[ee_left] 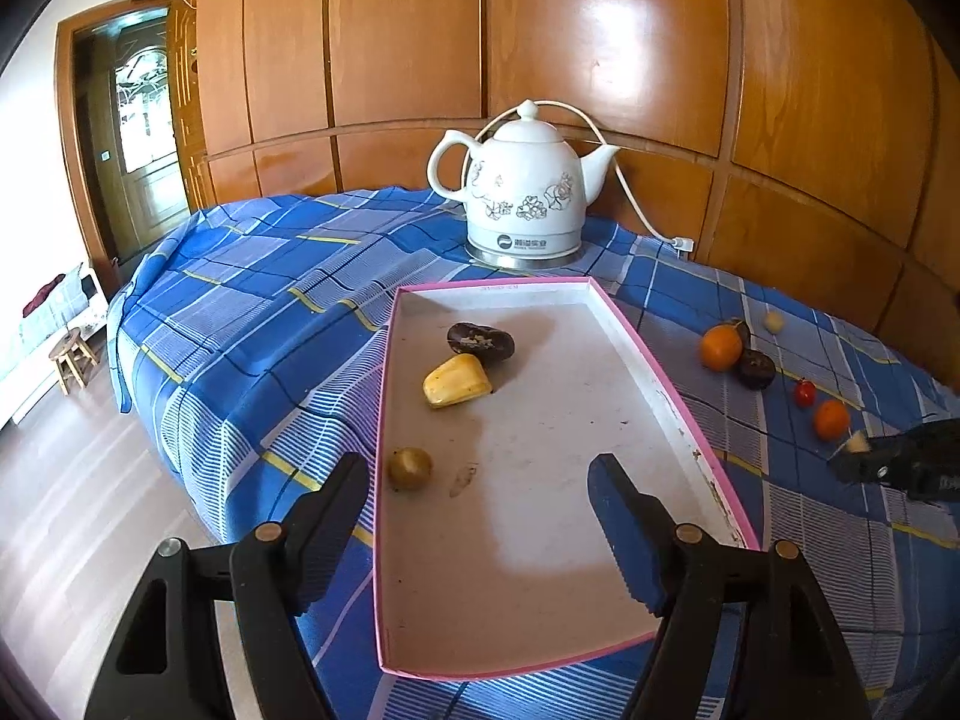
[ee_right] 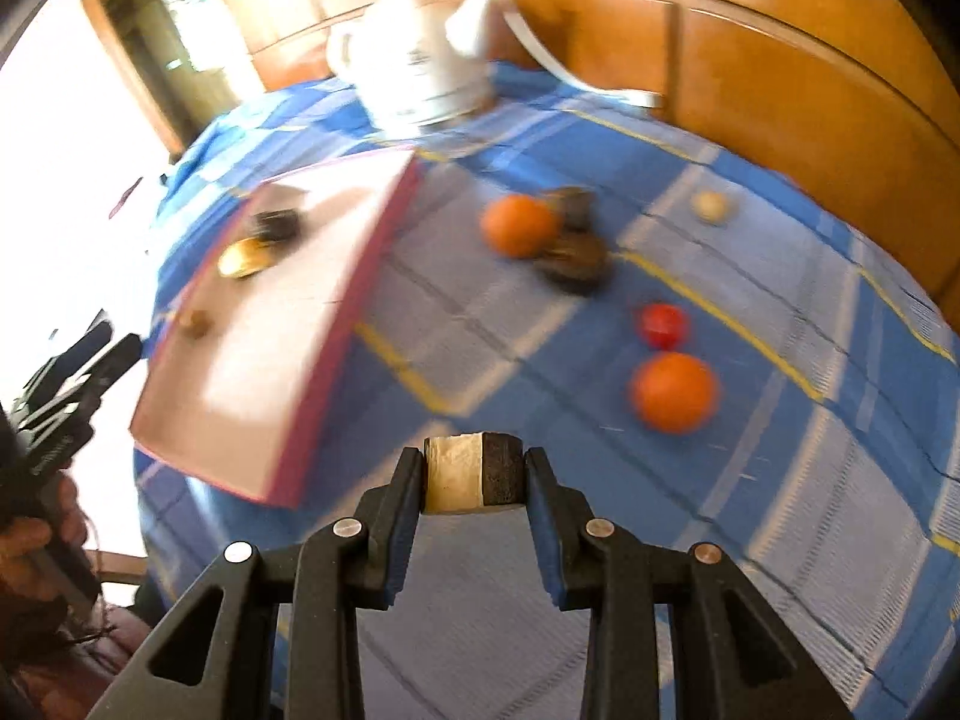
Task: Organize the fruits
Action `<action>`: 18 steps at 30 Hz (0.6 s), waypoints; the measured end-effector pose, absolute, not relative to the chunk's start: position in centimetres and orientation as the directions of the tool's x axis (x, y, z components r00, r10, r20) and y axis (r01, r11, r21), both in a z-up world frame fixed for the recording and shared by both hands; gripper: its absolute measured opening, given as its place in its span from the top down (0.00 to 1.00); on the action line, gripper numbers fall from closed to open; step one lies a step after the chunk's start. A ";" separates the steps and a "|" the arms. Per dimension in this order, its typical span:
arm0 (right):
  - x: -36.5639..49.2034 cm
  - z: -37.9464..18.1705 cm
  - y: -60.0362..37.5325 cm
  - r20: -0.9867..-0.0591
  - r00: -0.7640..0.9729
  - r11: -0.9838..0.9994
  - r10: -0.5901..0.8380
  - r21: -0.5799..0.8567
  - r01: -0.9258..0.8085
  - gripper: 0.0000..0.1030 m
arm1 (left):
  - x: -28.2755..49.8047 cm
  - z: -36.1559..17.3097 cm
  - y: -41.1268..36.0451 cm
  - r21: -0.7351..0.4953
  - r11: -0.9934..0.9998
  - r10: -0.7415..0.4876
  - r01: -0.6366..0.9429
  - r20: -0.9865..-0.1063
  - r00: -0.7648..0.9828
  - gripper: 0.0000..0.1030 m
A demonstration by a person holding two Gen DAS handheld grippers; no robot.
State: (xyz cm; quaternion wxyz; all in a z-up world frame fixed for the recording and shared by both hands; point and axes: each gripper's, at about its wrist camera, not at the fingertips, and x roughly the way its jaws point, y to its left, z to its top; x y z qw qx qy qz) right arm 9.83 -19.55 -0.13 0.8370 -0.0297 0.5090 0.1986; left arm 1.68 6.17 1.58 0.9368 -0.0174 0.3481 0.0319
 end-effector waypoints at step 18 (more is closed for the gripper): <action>11.4 -0.9 -7.5 -0.855 0.338 0.847 0.394 0.195 -0.495 0.67 | 1.0 1.3 7.6 -0.037 0.996 0.037 -0.081 -0.654 0.755 0.26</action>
